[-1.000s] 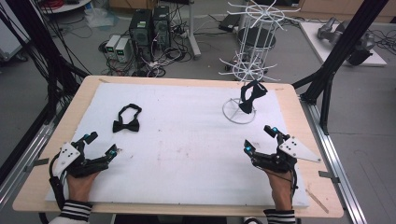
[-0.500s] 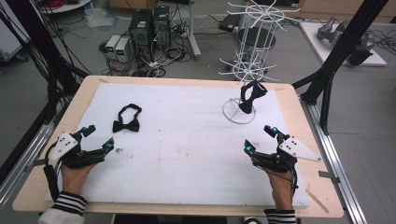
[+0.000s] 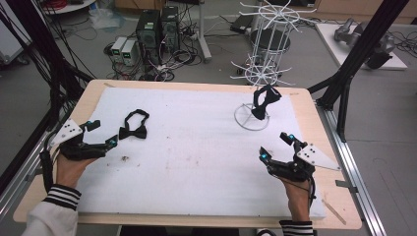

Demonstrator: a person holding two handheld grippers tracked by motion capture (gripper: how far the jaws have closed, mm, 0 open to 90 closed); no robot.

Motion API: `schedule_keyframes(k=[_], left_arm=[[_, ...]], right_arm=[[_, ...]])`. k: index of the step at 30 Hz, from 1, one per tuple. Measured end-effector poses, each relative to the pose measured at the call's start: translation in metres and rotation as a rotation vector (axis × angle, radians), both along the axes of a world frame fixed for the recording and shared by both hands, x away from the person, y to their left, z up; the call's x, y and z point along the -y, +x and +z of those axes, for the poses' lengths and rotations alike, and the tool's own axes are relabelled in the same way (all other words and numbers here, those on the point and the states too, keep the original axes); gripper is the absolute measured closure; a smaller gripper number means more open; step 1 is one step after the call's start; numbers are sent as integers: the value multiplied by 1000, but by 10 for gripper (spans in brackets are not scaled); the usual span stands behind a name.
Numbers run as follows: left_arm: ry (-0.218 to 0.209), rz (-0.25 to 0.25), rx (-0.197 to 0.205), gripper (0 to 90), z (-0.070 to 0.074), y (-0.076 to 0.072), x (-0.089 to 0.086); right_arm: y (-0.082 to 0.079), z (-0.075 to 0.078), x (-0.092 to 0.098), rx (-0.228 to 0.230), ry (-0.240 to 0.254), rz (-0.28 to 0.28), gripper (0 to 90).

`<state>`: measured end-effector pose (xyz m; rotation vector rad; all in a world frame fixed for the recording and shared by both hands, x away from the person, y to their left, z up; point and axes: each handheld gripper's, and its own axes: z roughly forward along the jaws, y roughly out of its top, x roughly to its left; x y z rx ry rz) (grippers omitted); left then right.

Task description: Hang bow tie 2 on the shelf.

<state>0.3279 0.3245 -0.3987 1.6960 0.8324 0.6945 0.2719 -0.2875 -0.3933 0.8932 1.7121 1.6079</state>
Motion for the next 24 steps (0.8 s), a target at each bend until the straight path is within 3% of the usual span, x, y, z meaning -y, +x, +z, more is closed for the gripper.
schedule_keyframes(k=[5, 8, 11, 16, 22, 24], left_arm=[[51, -22, -36, 136, 5, 12, -2], [58, -41, -73, 136, 9, 21, -4], [117, -57, -81, 136, 16, 28, -4], [175, -81, -113, 136, 23, 41, -7], [200, -144, -172, 135, 27, 57, -7], [230, -148, -189, 135, 27, 63, -4]], right_arm=[[0, 0, -1, -2, 4, 4, 112], [0, 0, 0, 3, 3, 3, 112], [0, 0, 0, -5, 6, 1, 112], [1, 0, 1, -5, 7, 3, 112], [1, 0, 1, -1, 8, 10, 112], [1, 0, 2, -8, 11, 11, 112]])
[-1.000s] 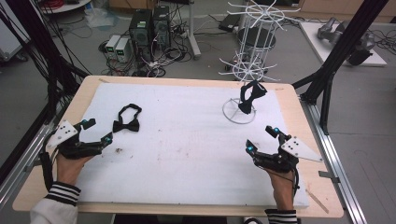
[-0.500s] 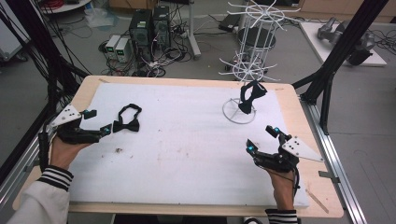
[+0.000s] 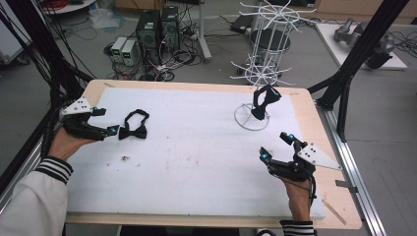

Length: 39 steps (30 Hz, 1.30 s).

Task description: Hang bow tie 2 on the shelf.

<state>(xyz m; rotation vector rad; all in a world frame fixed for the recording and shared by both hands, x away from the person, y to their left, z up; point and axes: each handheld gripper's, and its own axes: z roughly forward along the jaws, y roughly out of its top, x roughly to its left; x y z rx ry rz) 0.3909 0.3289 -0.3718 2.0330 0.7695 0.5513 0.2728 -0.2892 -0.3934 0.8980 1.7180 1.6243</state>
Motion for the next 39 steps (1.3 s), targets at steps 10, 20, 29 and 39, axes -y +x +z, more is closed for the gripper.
schedule_keyframes(k=[10, 20, 29, 39], left_arm=[[143, -108, -113, 134, -9, 26, 16], [283, -186, -181, 134, -18, 44, 32], [365, -246, -232, 134, -35, 55, 39], [424, -262, -297, 277, -47, 63, 39]], right_arm=[[-1, -2, 2, -7, 4, -1, 112], [-1, -3, 0, -13, -5, 15, 112], [-1, -4, 0, -14, -5, 21, 112], [-2, -3, 1, -14, 2, 19, 112]])
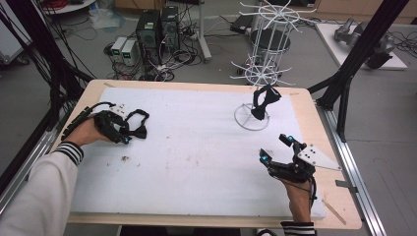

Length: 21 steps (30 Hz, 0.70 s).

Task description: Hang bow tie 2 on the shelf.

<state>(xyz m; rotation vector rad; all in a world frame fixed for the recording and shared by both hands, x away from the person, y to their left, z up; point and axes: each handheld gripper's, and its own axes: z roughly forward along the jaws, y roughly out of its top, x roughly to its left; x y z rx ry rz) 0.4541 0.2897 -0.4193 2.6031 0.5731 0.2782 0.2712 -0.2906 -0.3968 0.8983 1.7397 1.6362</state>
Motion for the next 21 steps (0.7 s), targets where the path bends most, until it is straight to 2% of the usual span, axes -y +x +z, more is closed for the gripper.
schedule_keyframes(k=[7, 8, 13, 14, 15, 18, 21], left_arm=[[-4, 10, -30, 356, 1, 4, -3], [-14, 18, -41, 385, 1, 4, -4], [-4, 41, -61, 492, 4, 5, -5], [-16, 53, -72, 511, 3, 5, -5], [-31, 68, -90, 545, 3, 4, -5], [-6, 72, -79, 744, 5, 3, -3], [11, 72, -84, 771, 6, 3, -1]], right_arm=[[0, 0, 1, -2, 6, -5, 112], [0, 0, 1, -3, 4, -4, 112], [0, -1, 0, -5, 5, -5, 112], [0, -1, 0, -4, 4, -5, 112], [0, -1, 0, -4, 4, -5, 112], [0, -1, 0, -6, 7, -7, 112], [1, -1, -1, -4, 4, -2, 112]])
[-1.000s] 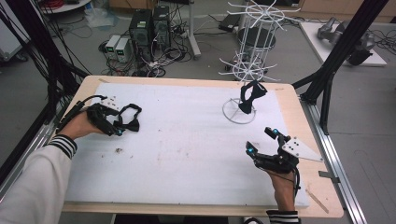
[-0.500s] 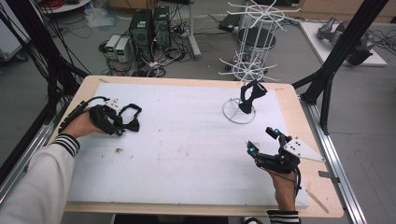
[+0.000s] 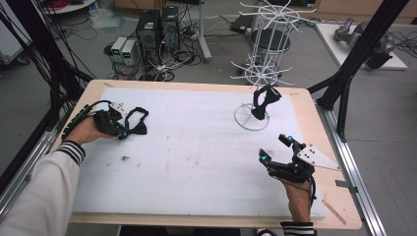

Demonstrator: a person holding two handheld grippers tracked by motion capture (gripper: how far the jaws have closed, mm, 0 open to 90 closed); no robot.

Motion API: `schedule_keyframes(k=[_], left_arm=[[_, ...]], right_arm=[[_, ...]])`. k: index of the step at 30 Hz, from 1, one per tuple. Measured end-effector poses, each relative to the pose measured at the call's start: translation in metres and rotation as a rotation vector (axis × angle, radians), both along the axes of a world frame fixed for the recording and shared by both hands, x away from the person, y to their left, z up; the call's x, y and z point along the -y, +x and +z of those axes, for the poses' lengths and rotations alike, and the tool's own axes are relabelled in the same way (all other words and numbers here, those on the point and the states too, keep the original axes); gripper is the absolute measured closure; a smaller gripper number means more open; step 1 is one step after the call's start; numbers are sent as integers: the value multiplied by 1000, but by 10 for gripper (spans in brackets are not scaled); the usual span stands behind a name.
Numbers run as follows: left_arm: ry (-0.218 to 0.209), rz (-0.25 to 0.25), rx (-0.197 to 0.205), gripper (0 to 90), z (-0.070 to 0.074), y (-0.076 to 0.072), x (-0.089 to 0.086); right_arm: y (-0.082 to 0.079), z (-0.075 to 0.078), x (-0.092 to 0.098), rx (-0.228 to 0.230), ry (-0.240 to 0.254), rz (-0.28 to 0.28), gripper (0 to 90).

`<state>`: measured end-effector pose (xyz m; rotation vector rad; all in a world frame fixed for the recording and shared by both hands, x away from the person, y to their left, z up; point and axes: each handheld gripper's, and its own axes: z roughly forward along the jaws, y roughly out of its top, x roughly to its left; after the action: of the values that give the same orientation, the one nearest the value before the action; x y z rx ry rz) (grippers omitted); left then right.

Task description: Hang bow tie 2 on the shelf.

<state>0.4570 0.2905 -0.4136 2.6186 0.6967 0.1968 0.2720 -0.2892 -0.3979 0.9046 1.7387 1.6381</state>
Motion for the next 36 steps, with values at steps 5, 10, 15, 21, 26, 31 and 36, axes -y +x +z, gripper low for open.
schedule_keyframes(k=[5, 10, 15, 21, 26, 31, 36], left_arm=[[10, 10, 21, 777, 2, -1, -1], [-11, 23, 27, 778, 3, -3, -1], [-9, 12, 29, 778, 4, -5, -1], [-39, 17, 50, 778, 6, -7, -2], [-86, 20, 55, 778, 13, -11, -3], [-129, 16, 71, 778, 24, -13, -5], [-173, 5, 89, 777, 33, -16, -3]], right_arm=[[0, 0, -1, -6, 4, 0, 112], [0, 0, -1, -2, 2, 1, 112], [0, 0, -2, -6, 1, 6, 112], [0, -1, -2, -4, -1, 10, 112], [0, -2, -2, -6, 2, 12, 112], [2, -2, -2, -15, 12, 27, 112], [5, 1, -3, -14, 15, 47, 112]])
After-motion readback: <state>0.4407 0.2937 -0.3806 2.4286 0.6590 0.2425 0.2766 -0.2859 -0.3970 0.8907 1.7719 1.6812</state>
